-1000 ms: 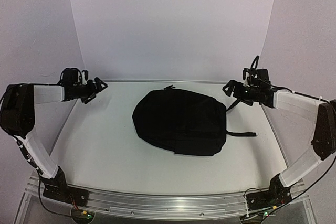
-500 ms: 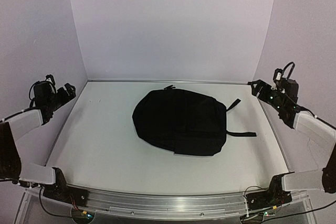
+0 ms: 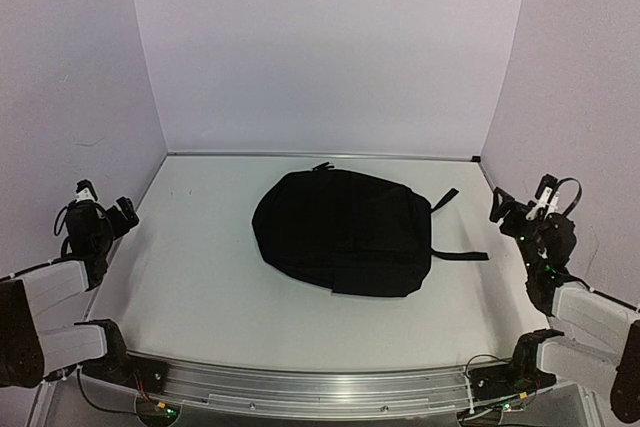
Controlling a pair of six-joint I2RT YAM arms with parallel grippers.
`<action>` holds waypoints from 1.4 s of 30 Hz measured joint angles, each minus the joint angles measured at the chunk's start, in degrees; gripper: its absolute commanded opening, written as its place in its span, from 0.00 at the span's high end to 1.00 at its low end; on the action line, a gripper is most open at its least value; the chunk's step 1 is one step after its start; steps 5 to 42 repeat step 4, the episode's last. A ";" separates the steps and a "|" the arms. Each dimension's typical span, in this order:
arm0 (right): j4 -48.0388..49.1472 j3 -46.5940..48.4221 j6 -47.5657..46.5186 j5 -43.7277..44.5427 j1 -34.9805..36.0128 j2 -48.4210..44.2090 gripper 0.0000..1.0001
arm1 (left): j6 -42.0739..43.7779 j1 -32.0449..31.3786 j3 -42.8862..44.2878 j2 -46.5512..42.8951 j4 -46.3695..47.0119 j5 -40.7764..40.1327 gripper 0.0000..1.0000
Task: Pack the student bag
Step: Reset both arms
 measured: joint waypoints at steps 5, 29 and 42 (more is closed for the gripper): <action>2.67 -0.17 -0.58 0.35 0.00 -0.56 0.02 | 0.48 0.00 -0.16 -0.71 1.09 -0.52 0.00; 2.67 -0.17 -0.58 0.35 0.00 -0.56 0.02 | 0.48 0.00 -0.16 -0.71 1.09 -0.52 0.00; 2.67 -0.17 -0.58 0.35 0.00 -0.56 0.02 | 0.48 0.00 -0.16 -0.71 1.09 -0.52 0.00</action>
